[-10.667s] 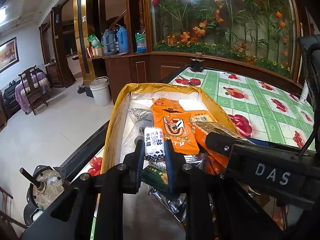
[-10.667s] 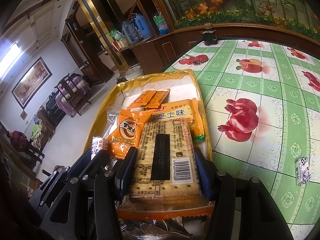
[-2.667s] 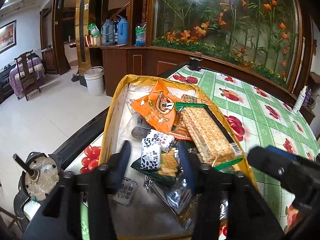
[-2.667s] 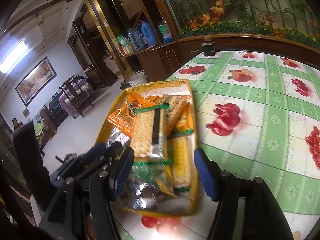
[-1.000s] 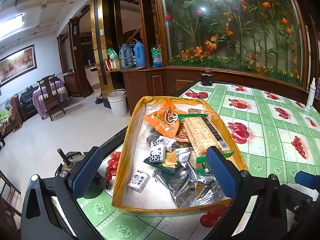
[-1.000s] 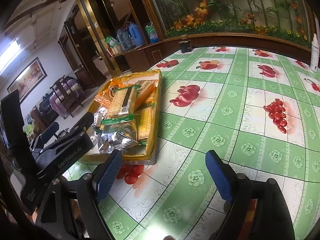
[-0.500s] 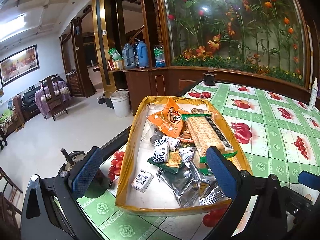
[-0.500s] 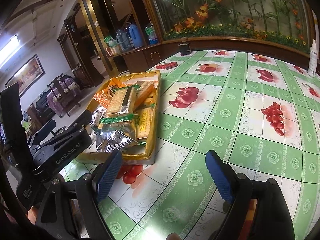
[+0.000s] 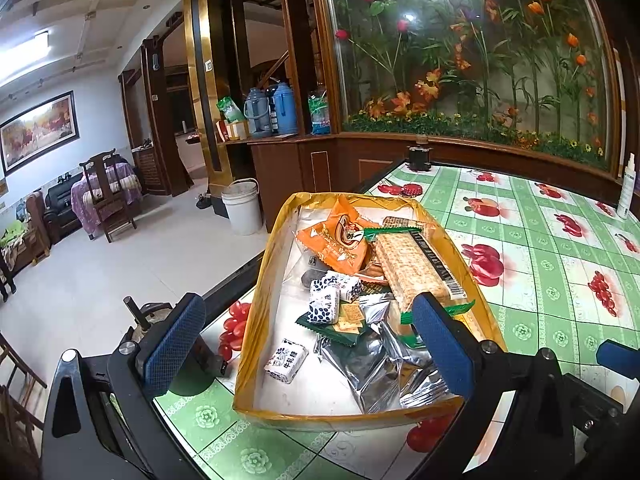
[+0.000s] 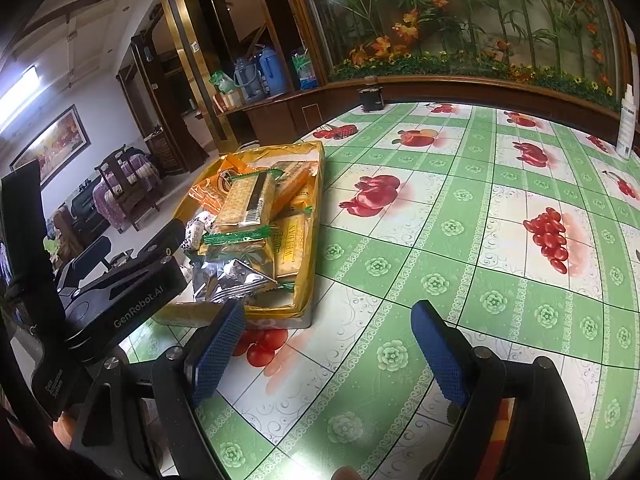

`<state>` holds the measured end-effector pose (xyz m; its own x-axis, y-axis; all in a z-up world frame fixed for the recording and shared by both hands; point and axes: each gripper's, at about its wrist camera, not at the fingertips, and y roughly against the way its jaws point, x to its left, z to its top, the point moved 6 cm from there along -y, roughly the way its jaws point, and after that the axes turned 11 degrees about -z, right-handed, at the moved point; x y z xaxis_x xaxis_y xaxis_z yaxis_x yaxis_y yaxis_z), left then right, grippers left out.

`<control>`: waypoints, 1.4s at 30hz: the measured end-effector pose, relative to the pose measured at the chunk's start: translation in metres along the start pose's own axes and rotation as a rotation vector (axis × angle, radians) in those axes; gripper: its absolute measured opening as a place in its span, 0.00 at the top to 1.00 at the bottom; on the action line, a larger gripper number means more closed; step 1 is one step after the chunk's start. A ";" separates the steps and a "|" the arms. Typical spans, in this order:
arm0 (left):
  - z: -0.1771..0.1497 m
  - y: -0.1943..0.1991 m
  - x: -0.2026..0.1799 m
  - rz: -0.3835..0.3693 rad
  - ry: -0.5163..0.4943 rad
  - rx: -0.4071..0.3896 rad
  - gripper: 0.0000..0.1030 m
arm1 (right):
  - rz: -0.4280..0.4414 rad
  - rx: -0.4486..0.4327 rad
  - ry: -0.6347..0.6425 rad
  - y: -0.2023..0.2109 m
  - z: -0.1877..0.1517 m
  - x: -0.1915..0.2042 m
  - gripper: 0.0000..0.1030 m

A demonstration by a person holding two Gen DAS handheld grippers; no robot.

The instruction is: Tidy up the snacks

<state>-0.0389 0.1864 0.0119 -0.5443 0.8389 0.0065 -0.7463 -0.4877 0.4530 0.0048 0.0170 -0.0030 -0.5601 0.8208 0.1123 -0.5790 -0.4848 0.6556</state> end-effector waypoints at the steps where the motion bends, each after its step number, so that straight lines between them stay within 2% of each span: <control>1: 0.000 0.000 0.000 0.000 0.000 0.000 0.00 | -0.001 0.000 0.002 0.000 0.000 0.000 0.16; 42: 0.001 -0.001 0.002 -0.013 0.004 -0.005 0.00 | -0.015 0.014 -0.050 -0.005 0.000 -0.009 0.16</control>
<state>-0.0388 0.1890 0.0126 -0.5362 0.8441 -0.0031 -0.7550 -0.4779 0.4489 0.0130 0.0117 -0.0068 -0.5211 0.8420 0.1394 -0.5785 -0.4686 0.6677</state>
